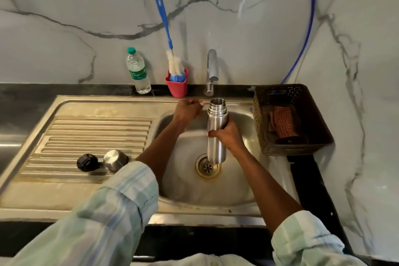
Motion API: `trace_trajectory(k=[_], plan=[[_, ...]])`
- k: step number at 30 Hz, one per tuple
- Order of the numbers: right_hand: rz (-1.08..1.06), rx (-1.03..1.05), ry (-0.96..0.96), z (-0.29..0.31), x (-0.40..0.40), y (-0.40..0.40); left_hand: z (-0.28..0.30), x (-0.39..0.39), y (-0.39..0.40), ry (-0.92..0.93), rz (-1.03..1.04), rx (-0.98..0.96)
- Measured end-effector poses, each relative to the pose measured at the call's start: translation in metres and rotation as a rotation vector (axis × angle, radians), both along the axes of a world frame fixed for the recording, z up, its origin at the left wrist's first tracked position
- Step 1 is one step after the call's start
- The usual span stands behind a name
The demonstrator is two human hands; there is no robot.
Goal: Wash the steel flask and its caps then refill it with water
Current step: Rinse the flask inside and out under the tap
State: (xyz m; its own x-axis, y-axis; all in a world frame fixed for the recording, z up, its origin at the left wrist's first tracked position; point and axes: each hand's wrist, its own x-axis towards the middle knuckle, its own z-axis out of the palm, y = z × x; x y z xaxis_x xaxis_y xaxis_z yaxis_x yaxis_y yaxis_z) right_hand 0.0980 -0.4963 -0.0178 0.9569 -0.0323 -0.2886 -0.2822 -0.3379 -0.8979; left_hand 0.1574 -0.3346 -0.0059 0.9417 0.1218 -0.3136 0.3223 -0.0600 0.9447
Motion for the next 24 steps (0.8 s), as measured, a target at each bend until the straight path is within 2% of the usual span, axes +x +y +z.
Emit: trace_trajectory(k=[6, 17, 19, 22, 24], plan=[[0.012, -0.023, 0.009, -0.007, 0.031, -0.002, 0.011, 0.058, -0.025, -0.250, -0.043, 0.376], [-0.014, -0.015, -0.001, -0.012, 0.060, 0.009, 0.007, 0.087, -0.029, -0.336, -0.031, 0.591], [-0.014, -0.008, -0.003, -0.011, 0.061, 0.010, -0.003, 0.088, -0.020, -0.310, -0.009, 0.512], [-0.012, 0.000, -0.022, -0.012, 0.059, 0.014, -0.019, 0.088, -0.008, -0.145, 0.064, 0.156], [-0.013, 0.006, -0.028, -0.015, 0.058, 0.016, -0.027, 0.089, -0.004, -0.049, 0.102, -0.006]])
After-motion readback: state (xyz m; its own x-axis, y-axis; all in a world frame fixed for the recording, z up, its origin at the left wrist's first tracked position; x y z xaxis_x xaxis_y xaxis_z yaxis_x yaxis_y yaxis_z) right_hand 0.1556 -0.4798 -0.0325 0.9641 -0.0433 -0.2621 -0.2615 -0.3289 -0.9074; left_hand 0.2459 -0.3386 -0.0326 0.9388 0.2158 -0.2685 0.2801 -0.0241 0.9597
